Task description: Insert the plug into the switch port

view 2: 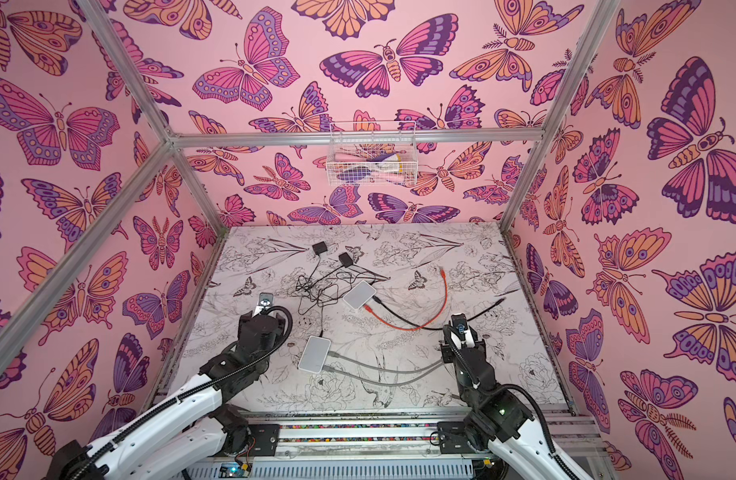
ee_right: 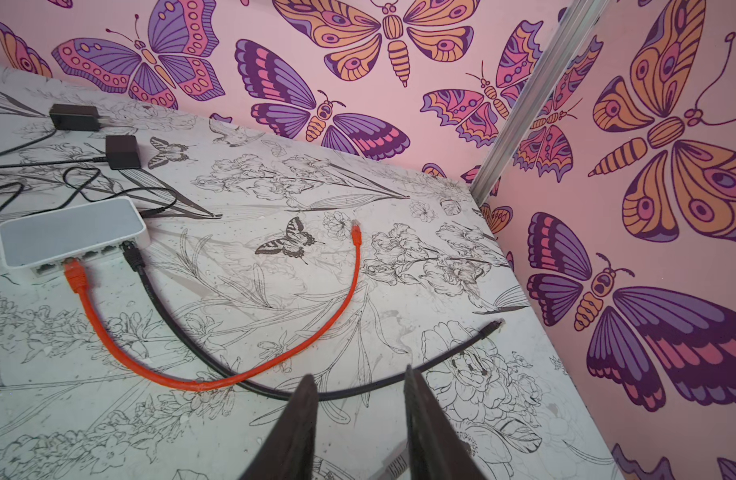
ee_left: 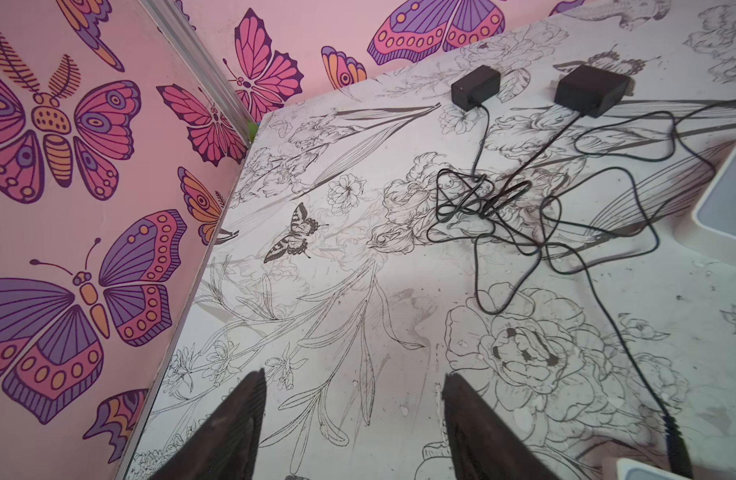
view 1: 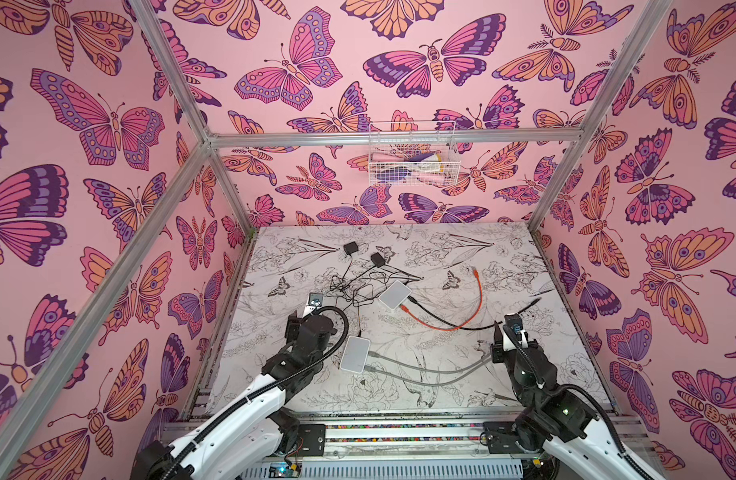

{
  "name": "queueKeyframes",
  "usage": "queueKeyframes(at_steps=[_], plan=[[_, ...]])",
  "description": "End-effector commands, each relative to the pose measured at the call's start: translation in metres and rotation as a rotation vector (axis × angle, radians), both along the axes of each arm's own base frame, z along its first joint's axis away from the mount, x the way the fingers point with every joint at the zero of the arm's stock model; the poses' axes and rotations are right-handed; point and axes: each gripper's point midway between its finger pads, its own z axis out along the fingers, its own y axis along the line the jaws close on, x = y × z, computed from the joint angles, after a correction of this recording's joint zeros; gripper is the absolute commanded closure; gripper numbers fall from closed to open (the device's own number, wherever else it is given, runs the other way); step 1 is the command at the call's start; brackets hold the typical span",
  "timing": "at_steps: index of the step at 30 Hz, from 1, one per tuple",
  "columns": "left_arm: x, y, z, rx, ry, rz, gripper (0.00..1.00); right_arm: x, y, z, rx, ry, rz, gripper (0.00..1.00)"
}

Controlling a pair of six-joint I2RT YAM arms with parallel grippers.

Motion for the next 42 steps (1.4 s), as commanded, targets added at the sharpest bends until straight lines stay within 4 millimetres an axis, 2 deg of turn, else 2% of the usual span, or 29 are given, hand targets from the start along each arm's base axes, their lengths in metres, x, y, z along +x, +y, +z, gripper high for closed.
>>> queueKeyframes(at_steps=[1, 4, 5, 7, 17, 22, 26, 27, 28, 36, 40, 42], plan=[[-0.003, 0.017, -0.015, 0.017, 0.011, 0.059, 0.31, 0.000, -0.009, -0.007, -0.003, 0.001, -0.054, 0.64], [-0.005, 0.028, -0.027, -0.010, 0.032, 0.105, 0.31, 0.000, -0.011, -0.015, -0.012, 0.015, -0.069, 0.64], [-0.010, 0.033, -0.042, -0.005, 0.062, 0.112, 0.30, 0.000, -0.012, -0.018, -0.014, 0.020, -0.076, 0.64], [-0.012, 0.035, -0.044, -0.012, 0.071, 0.128, 0.30, 0.000, -0.014, -0.023, -0.015, 0.021, -0.090, 0.64], [-0.013, 0.036, -0.043, -0.020, 0.063, 0.127, 0.28, 0.006, -0.014, -0.021, -0.020, -0.008, -0.113, 0.59], [-0.019, 0.045, -0.034, -0.038, -0.007, 0.168, 0.28, 0.007, -0.019, -0.019, -0.029, -0.020, -0.148, 0.57], [-0.023, 0.050, -0.029, -0.046, -0.052, 0.186, 0.27, 0.011, -0.018, -0.019, -0.046, -0.033, -0.155, 0.49], [-0.023, 0.050, -0.028, -0.049, -0.060, 0.182, 0.27, 0.013, -0.016, -0.018, -0.051, -0.036, -0.153, 0.14], [-0.022, 0.049, -0.028, -0.047, -0.062, 0.177, 0.27, 0.015, -0.015, -0.018, -0.057, -0.043, -0.154, 0.01], [-0.019, 0.053, -0.021, -0.052, -0.121, 0.203, 0.25, 0.026, -0.010, -0.019, -0.105, -0.047, -0.167, 0.01], [-0.022, 0.058, -0.018, -0.050, -0.150, 0.233, 0.24, 0.025, -0.011, -0.014, -0.093, -0.073, -0.172, 0.01], [-0.023, 0.061, -0.015, -0.055, -0.174, 0.249, 0.24, 0.021, -0.015, -0.023, -0.097, -0.077, -0.178, 0.01]])
